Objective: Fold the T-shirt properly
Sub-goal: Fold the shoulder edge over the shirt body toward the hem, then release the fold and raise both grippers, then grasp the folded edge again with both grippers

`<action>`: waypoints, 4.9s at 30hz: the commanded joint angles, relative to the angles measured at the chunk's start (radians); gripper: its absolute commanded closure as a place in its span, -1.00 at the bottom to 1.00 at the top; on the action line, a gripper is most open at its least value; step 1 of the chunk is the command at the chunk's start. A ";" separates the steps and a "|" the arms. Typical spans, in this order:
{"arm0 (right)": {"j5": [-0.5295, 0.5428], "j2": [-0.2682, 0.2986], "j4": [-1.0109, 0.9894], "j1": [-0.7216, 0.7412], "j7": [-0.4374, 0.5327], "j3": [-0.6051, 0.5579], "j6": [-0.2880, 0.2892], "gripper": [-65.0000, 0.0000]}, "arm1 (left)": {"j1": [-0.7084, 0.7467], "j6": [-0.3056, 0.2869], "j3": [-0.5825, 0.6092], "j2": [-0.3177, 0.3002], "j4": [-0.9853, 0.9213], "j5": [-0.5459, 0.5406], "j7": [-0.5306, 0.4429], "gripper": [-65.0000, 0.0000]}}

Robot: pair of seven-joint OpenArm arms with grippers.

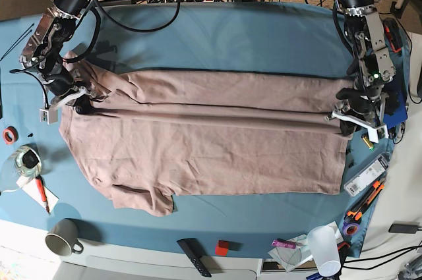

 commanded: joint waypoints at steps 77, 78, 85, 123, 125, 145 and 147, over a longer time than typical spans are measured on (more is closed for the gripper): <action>0.219 0.191 0.057 0.104 -0.308 0.261 -0.002 0.26 | -0.037 -0.003 -0.006 -0.085 0.226 -0.006 0.343 0.12; 0.216 0.193 0.057 0.091 -0.312 0.261 -0.005 0.19 | -0.034 -0.003 -0.006 -0.085 0.243 -0.006 0.353 0.12; 0.221 0.190 0.057 -0.008 -0.344 0.214 -0.027 0.15 | 0.064 -0.003 -0.006 -0.086 0.338 0.000 0.377 0.12; 0.459 0.131 -0.227 -0.136 -0.439 0.211 0.055 0.15 | 0.393 0.051 -0.006 -0.087 0.667 0.144 0.233 0.12; 0.459 0.121 -0.227 -0.136 -0.436 0.211 0.055 0.15 | 0.389 0.051 -0.006 -0.087 0.667 0.144 0.234 0.12; 0.463 0.119 -0.227 -0.136 -0.431 0.211 0.055 0.15 | 0.220 -0.102 -0.005 -0.082 0.420 0.044 0.206 0.19; 0.463 0.119 -0.227 -0.135 -0.431 0.211 0.055 0.15 | 0.201 -0.130 -0.005 -0.082 0.389 0.017 0.225 0.19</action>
